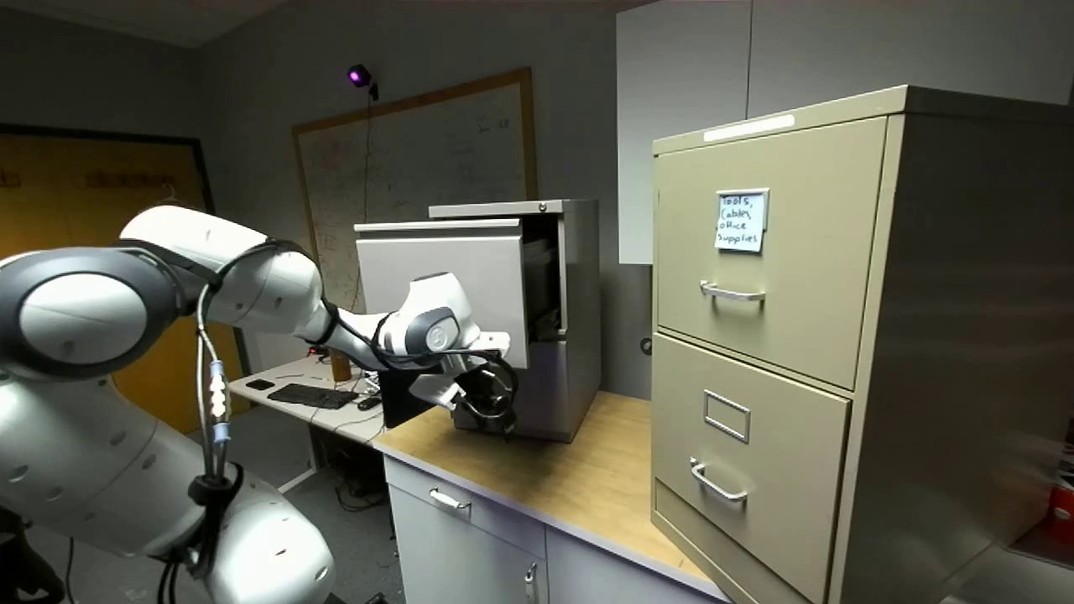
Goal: Close the open drawer
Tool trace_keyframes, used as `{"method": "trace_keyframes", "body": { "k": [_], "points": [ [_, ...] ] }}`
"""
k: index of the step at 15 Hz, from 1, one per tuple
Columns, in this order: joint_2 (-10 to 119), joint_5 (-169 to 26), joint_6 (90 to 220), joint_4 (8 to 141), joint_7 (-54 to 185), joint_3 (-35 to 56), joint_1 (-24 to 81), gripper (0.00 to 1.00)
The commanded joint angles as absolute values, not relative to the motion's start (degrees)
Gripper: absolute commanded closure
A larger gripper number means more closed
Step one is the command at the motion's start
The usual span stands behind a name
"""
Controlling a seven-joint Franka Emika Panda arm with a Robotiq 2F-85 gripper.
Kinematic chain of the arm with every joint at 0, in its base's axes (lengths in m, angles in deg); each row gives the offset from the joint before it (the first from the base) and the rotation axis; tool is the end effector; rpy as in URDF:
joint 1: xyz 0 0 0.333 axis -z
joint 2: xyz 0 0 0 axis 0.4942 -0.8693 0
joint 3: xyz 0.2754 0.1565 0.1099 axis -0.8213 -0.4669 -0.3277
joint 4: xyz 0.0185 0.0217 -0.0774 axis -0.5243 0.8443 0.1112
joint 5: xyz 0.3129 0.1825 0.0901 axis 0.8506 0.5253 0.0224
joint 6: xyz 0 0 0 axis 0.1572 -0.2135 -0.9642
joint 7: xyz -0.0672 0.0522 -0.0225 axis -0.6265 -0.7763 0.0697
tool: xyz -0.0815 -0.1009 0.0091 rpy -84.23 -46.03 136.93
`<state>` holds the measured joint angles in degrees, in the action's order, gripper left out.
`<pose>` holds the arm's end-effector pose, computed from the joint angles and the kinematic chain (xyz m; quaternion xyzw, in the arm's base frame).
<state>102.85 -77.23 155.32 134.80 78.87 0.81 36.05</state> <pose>0.3655 -0.0074 0.4411 0.9819 -0.1140 0.1343 0.0700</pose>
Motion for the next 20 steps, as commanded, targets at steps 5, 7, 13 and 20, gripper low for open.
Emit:
{"method": "trace_keyframes", "body": {
  "k": [5, 7, 13, 20],
  "points": [
    [114.1, -79.5, 153.6, 134.9, 77.6, 1.2, 37.9, 0.00],
    [116.3, -79.9, 153.5, 134.7, 77.3, 1.0, 38.1, 0.00],
    [121.3, -79.5, 154.9, 133.5, 76.2, 0.2, 37.0, 0.46],
    [123.9, -79.4, 161.3, 131.1, 74.7, -2.2, 35.0, 0.98]
  ]
}}
